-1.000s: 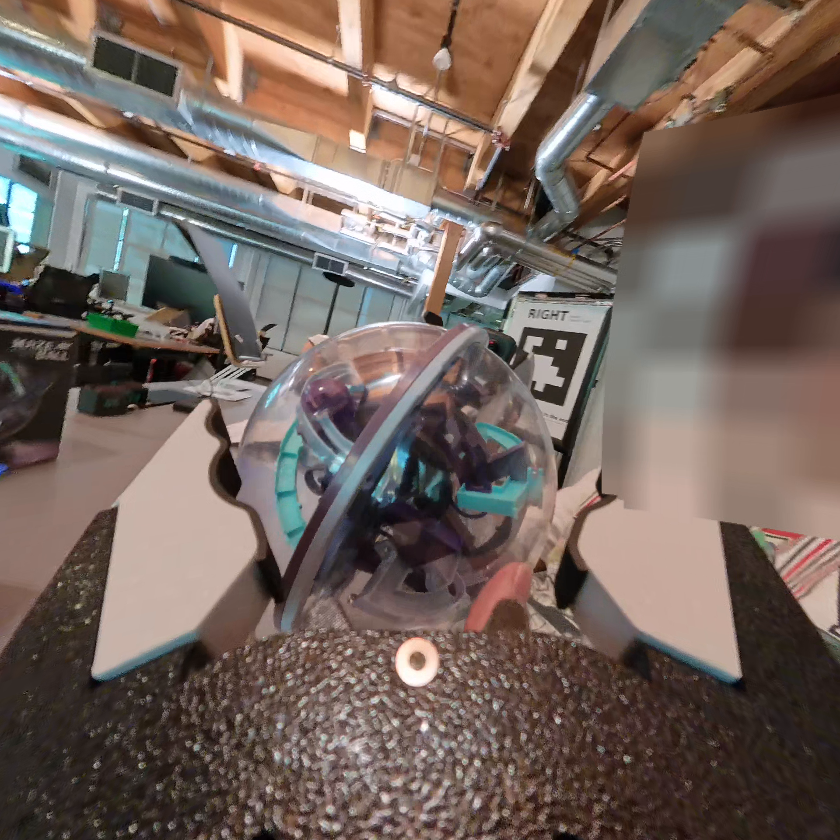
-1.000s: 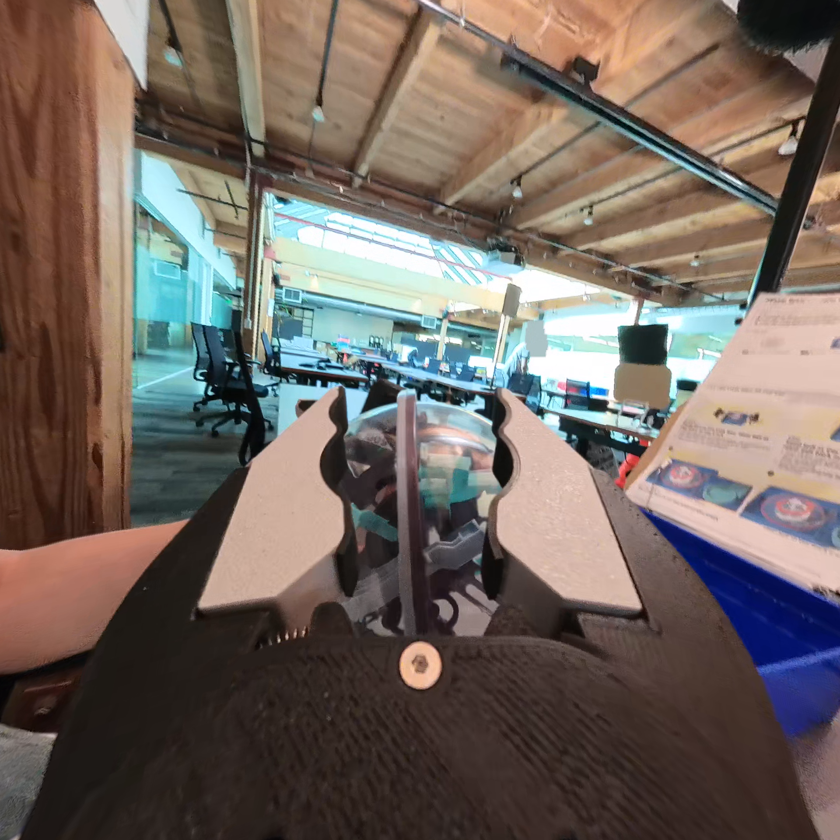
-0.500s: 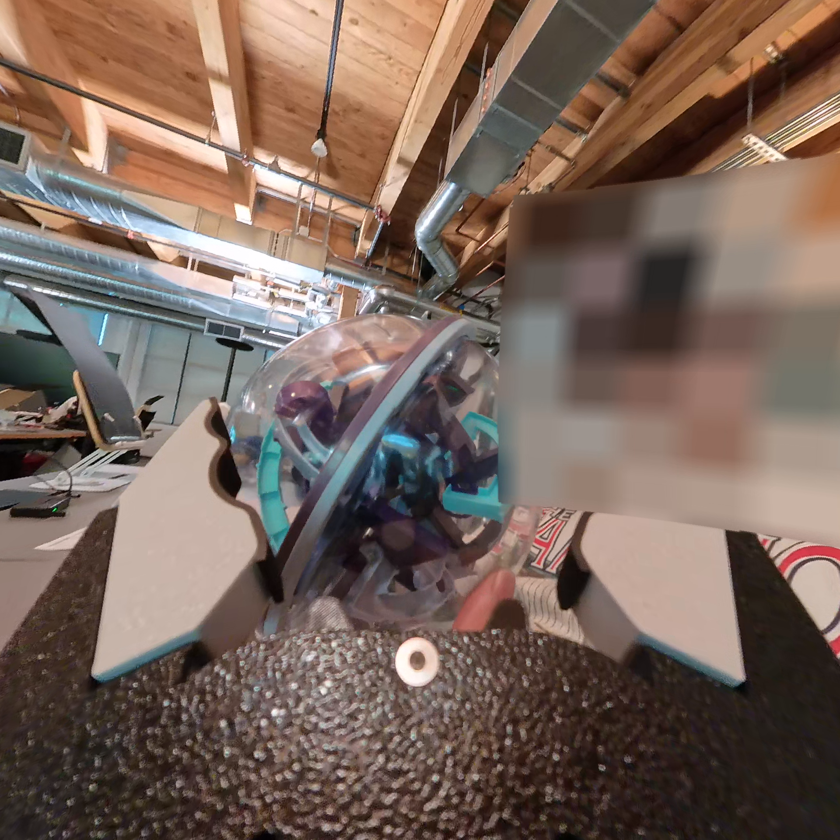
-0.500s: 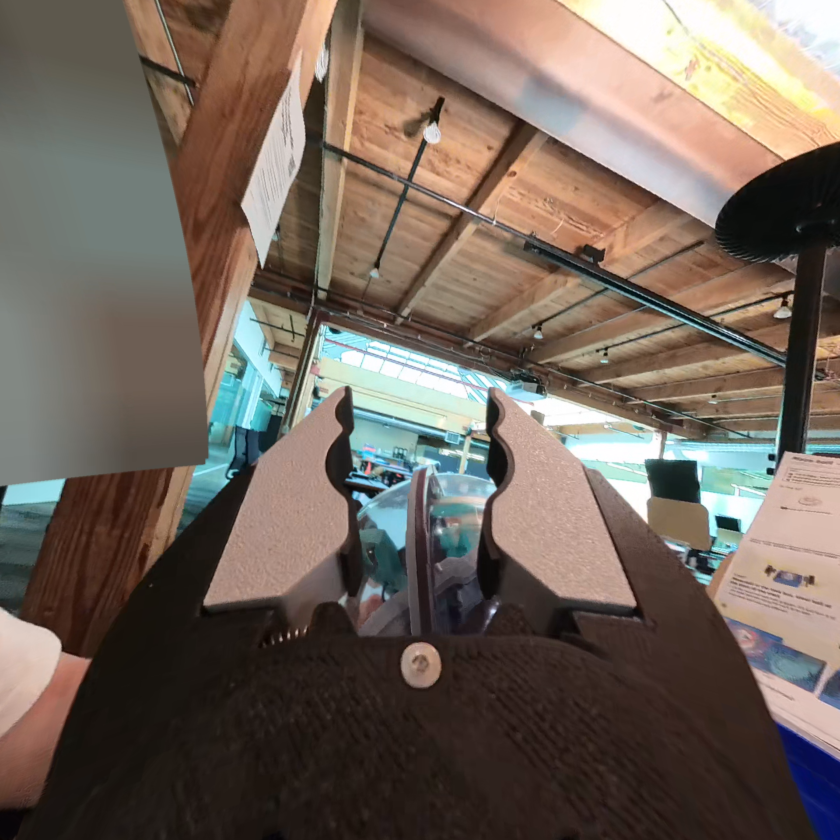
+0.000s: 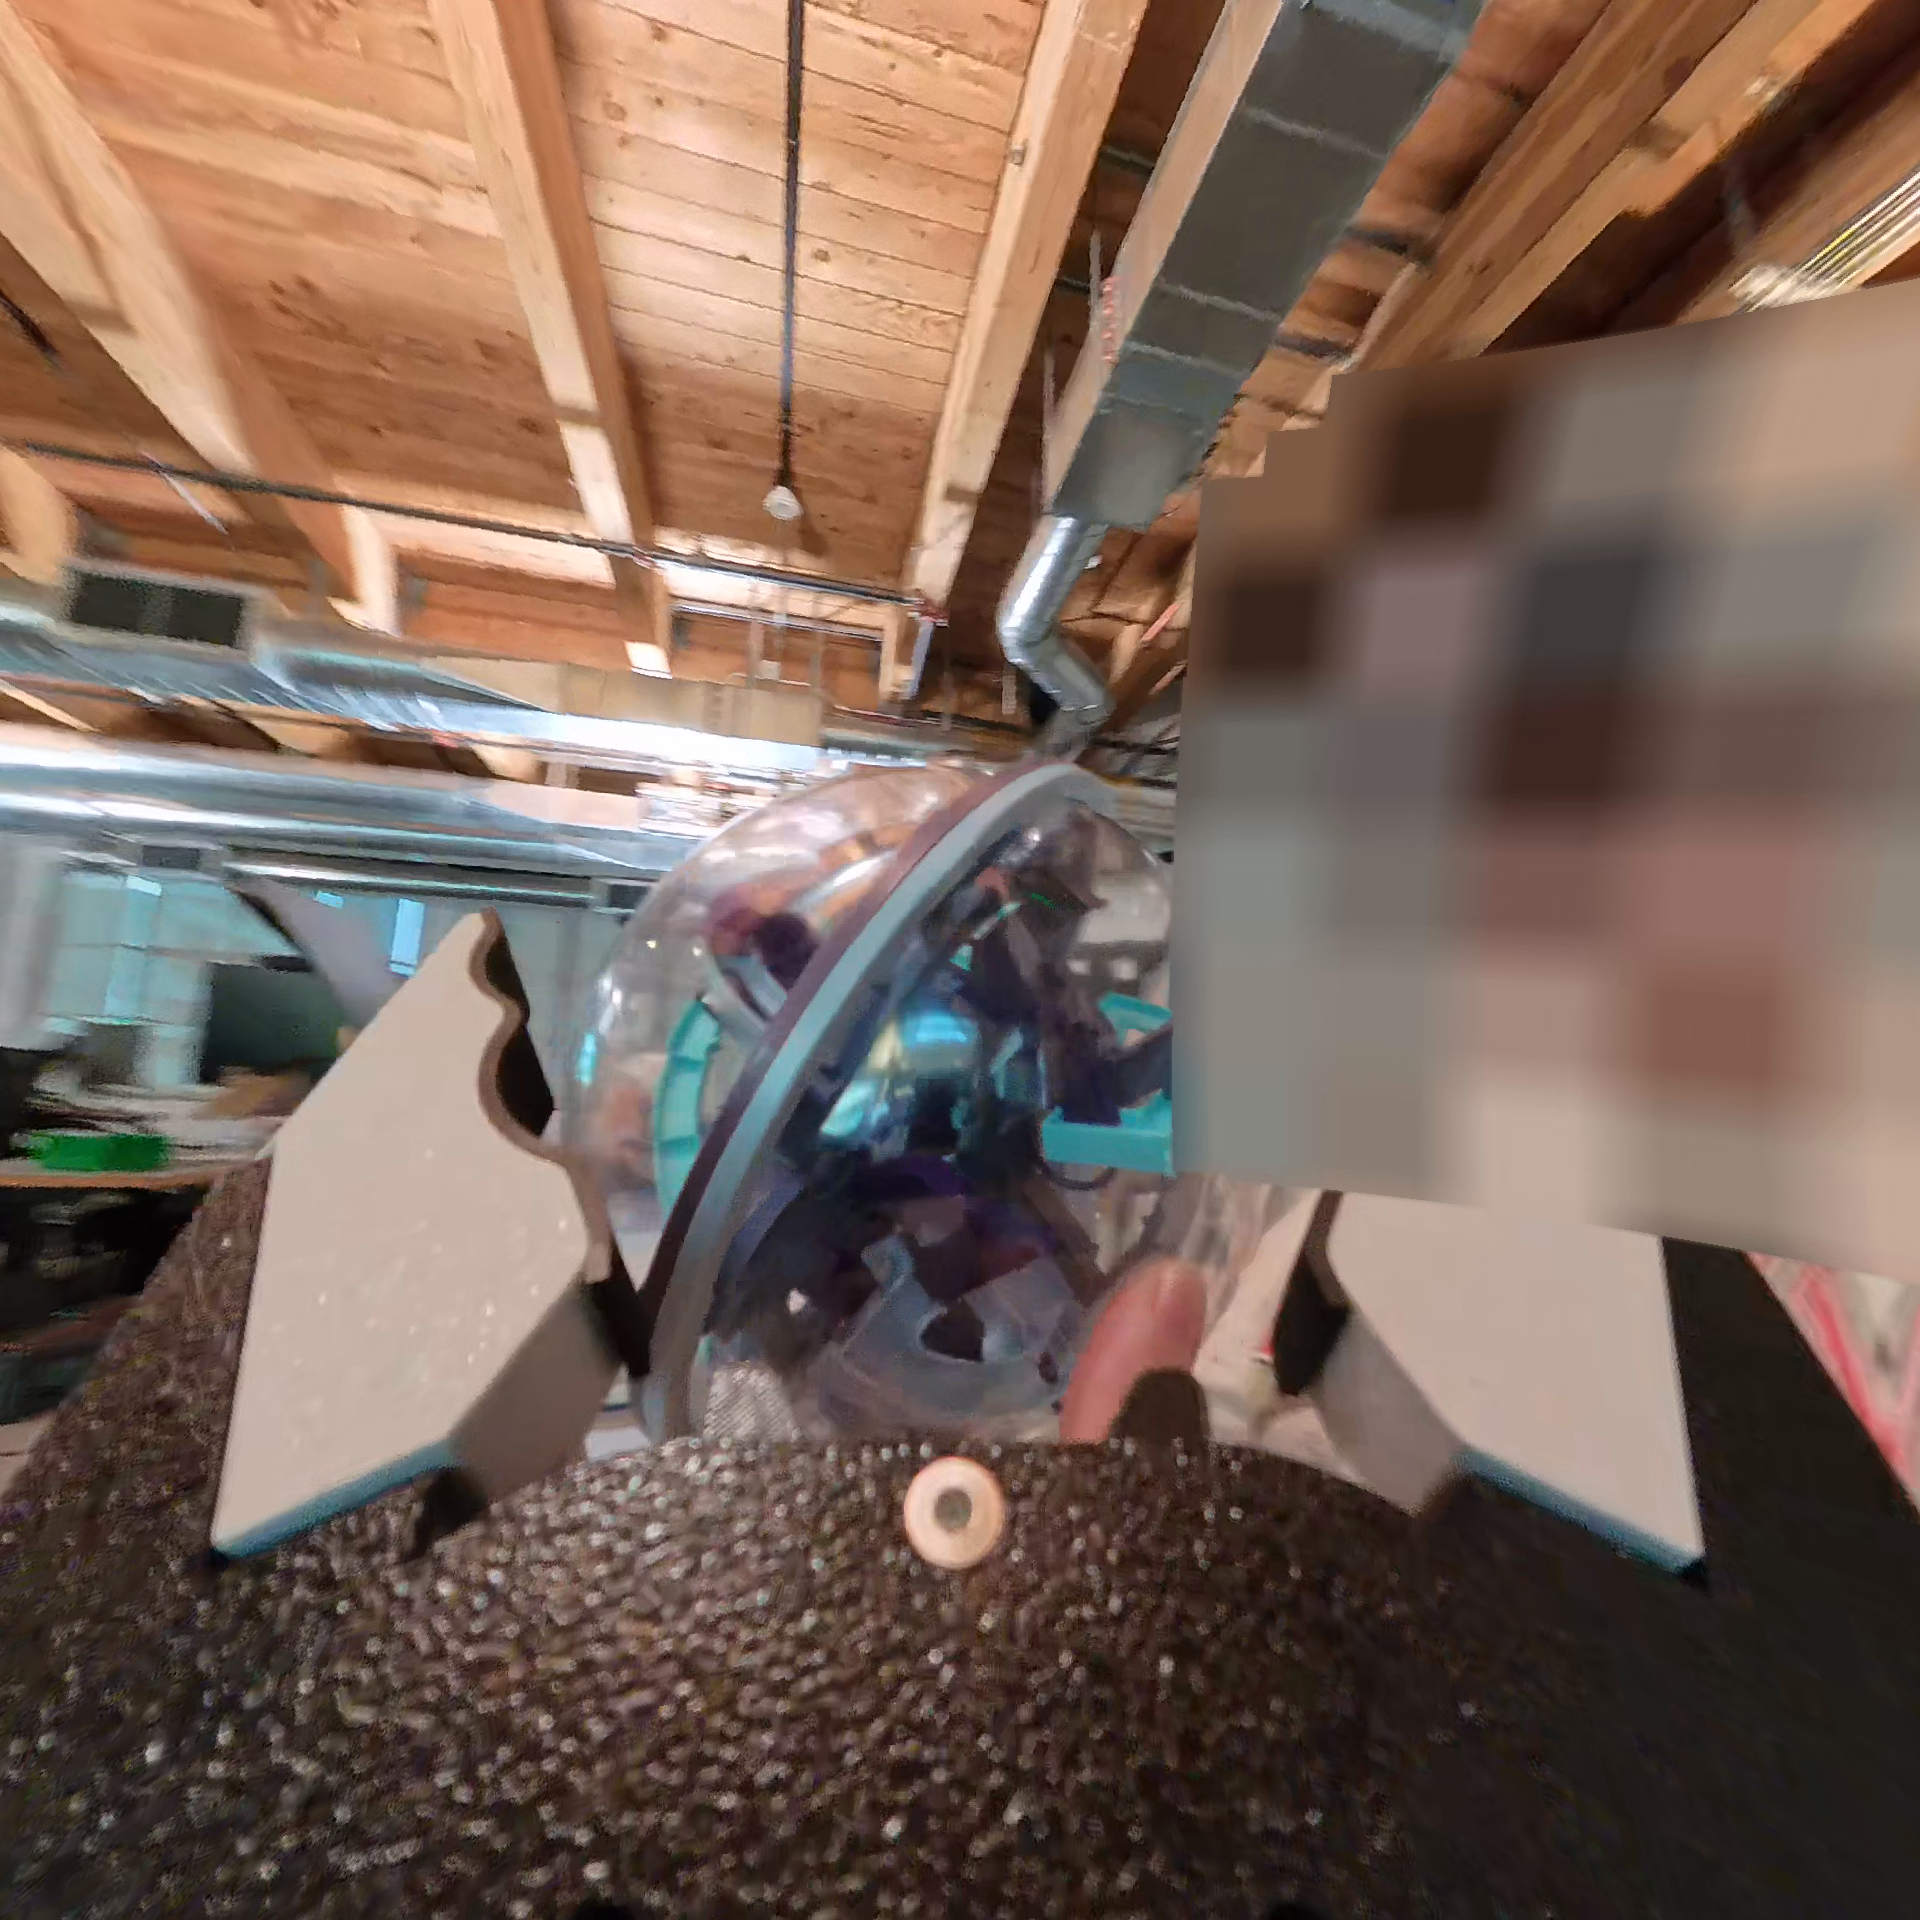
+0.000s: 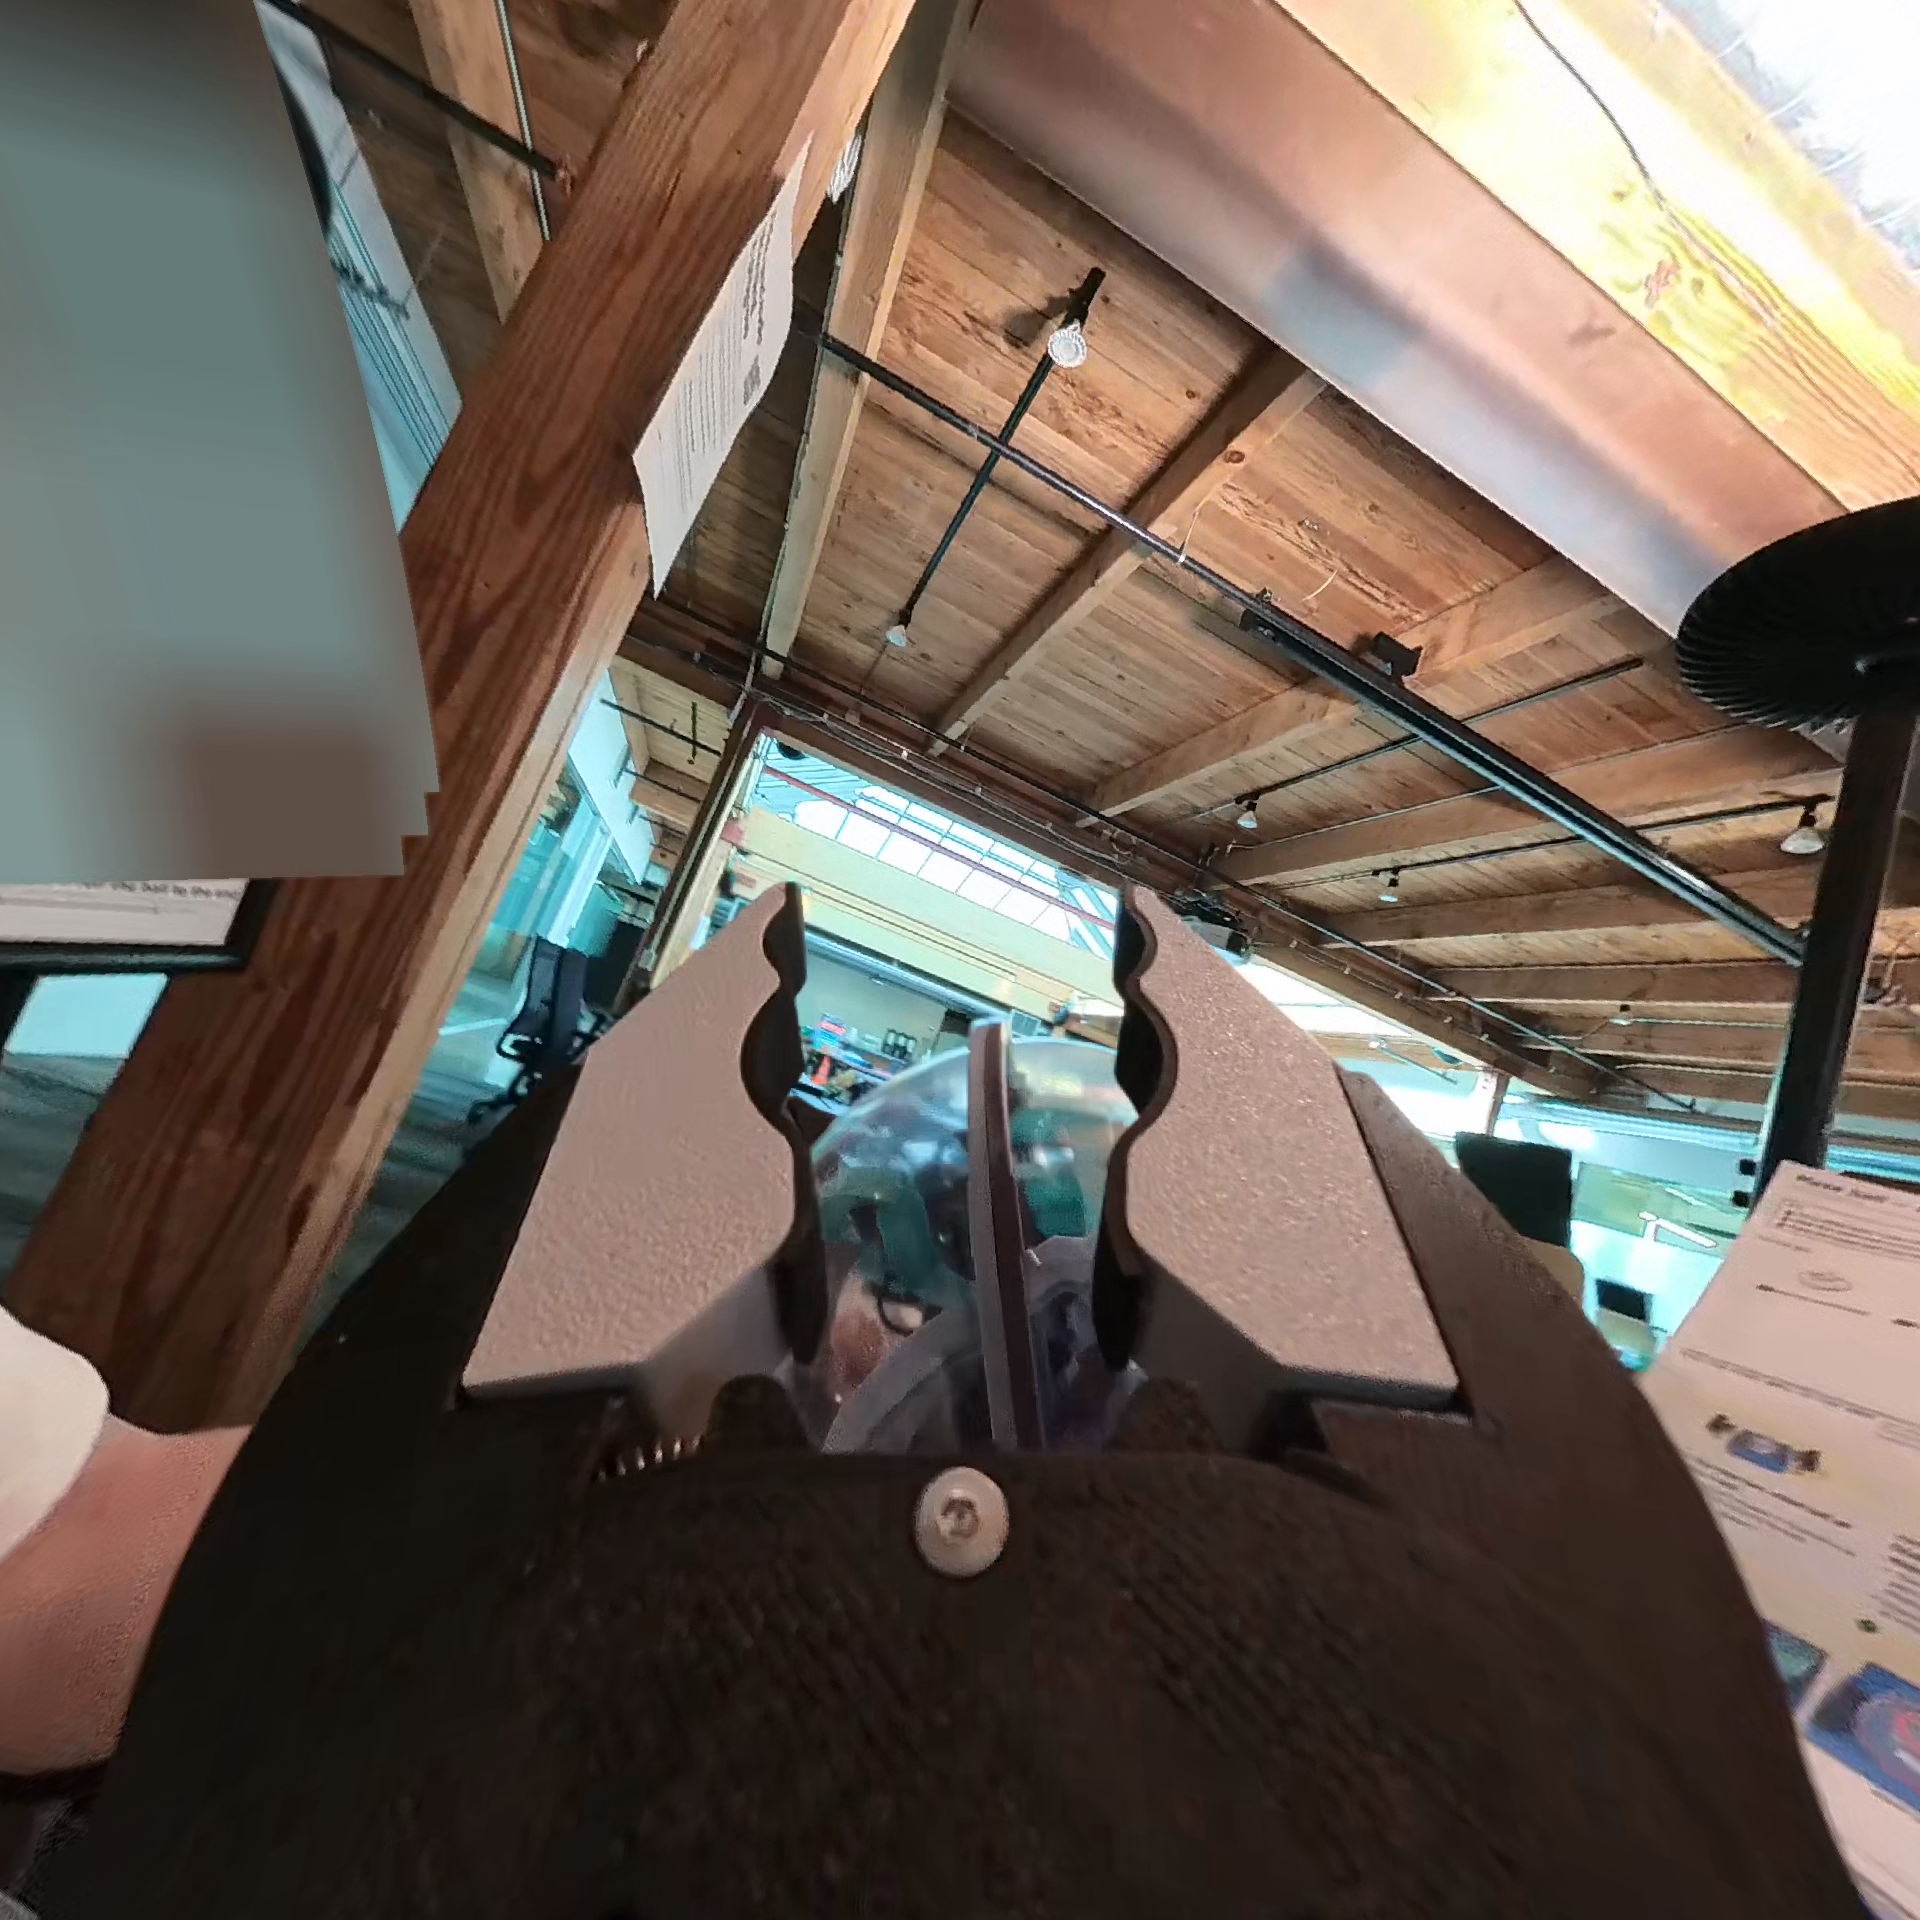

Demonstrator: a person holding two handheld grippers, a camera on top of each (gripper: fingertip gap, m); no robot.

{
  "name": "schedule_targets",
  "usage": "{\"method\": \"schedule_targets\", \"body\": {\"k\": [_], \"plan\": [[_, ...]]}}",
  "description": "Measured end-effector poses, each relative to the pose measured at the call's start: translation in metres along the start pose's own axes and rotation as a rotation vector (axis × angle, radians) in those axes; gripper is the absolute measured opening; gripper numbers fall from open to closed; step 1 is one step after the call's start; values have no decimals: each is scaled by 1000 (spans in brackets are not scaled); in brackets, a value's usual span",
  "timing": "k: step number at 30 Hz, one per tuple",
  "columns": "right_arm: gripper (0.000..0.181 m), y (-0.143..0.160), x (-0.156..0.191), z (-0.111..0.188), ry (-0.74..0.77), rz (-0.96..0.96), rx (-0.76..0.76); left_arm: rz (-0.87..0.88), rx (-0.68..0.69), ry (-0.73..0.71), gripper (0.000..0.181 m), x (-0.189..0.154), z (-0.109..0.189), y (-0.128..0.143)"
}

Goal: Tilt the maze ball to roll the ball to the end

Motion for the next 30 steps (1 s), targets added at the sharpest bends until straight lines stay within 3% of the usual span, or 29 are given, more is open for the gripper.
{"method": "schedule_targets", "body": {"k": [1, 5, 10, 14, 21, 30], "plan": [[59, 1, 0, 1, -8, 18, 7, -80, 4, -16, 157, -2, -5, -3], [61, 2, -8, -1, -4, 54, 26, -343, 87, -55, 152, -21, -26, -15], [65, -2, -19, -7, 46, 52, -4, -585, 212, -25, 149, -50, -50, -8], [65, -8, -22, -9, 75, 44, -20, -563, 204, -80, 149, -50, -60, -9], [69, -19, -16, -3, 42, 34, -42, -692, 37, 38, 138, -66, -66, -11], [68, -34, -12, -5, 5, 8, -88, -810, 97, 28, 135, -76, -72, 4]]}}
Point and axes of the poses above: each gripper's, where its closed fingertips meet, z back along the fingers, y out of its underside, x = y × z across the jaws, the point moved 2 cm from there along z, back along the fingers, and after that the axes turned 13 degrees about -x, right-handed, at the moved point
